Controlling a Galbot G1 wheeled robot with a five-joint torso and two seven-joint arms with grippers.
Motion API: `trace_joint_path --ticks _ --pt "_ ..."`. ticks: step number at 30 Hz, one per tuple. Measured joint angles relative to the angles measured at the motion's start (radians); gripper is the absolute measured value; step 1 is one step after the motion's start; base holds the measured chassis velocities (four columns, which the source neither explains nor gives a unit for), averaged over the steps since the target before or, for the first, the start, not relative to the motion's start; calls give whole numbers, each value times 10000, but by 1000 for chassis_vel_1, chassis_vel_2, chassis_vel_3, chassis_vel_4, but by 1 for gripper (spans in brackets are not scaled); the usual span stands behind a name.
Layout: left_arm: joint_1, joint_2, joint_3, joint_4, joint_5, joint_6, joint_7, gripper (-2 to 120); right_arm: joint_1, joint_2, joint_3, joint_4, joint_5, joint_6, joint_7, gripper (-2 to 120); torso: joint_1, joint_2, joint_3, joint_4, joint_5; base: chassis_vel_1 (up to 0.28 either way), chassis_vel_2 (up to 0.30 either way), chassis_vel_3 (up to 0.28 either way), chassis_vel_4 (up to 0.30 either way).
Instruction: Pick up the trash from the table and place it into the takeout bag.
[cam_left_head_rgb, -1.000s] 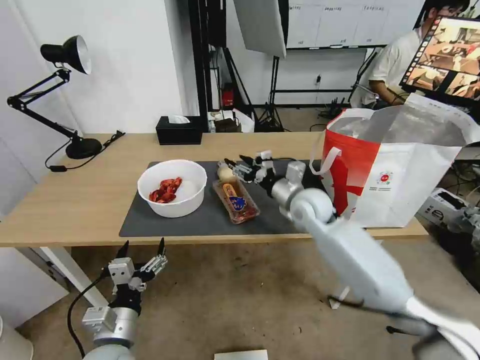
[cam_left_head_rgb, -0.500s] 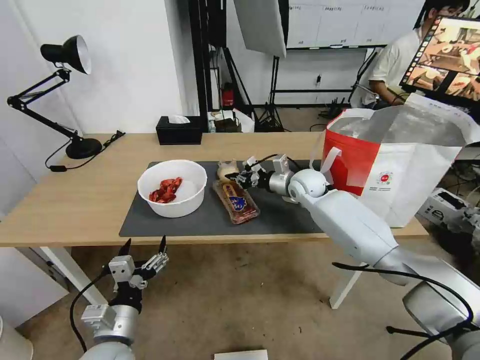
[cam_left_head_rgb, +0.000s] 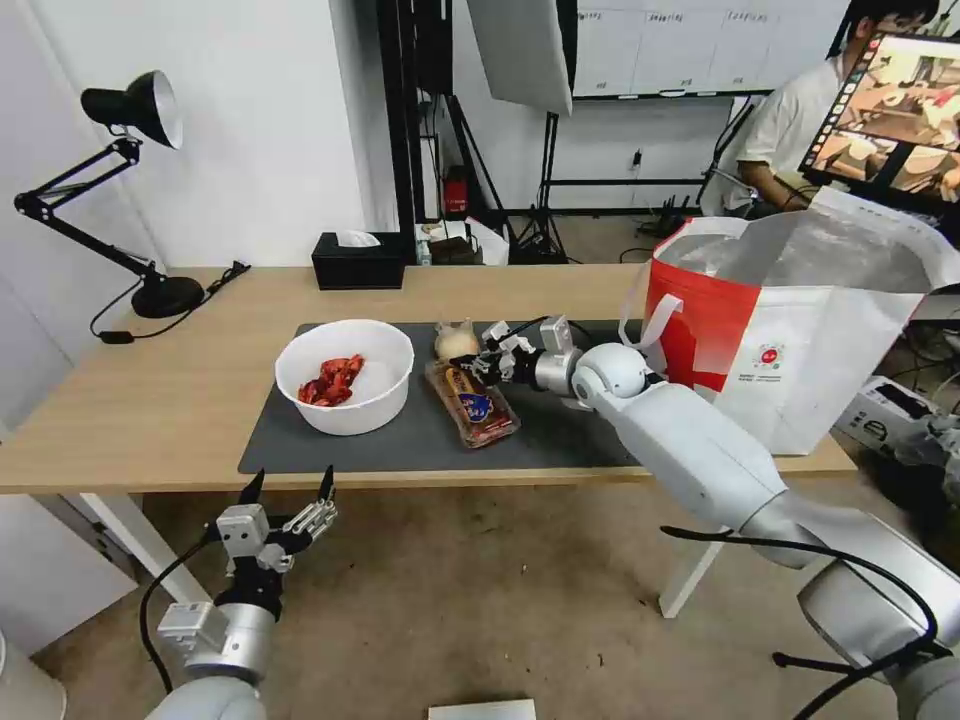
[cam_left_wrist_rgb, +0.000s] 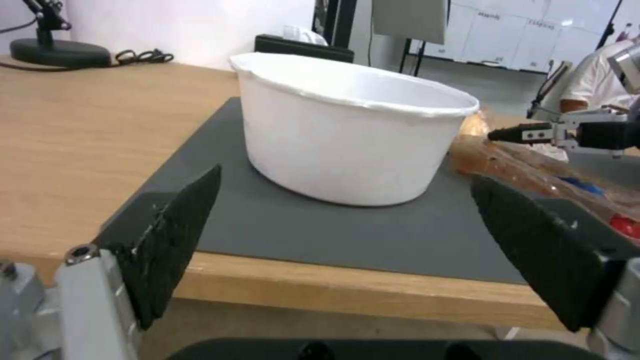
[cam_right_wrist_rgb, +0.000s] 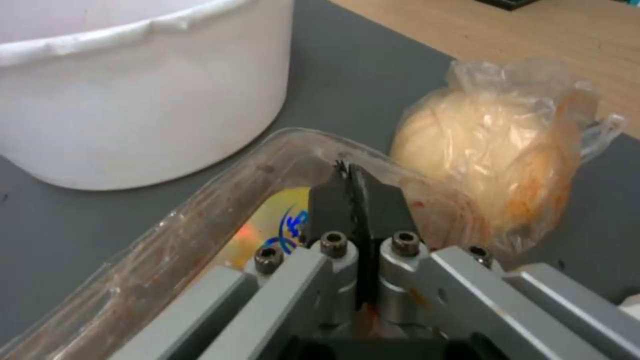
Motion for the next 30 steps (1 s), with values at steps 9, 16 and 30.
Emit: trace_joint_path --ticks 9,16,30 --pt "-43 181 -39 -4 -184 3 11 100 -55 -142 -150 150 27 -98 75 0 0 0 0 0 0 0 0 0 0" --pt "-45 316 -40 -97 -478 12 65 100 -48 -200 -261 320 82 -143 142 0 0 0 0 0 0 0 0 0 0" --pt "-99 775 70 -603 -2327 802 45 100 -25 -476 -424 662 297 -168 331 0 0 0 0 1 0 0 0 0 0"
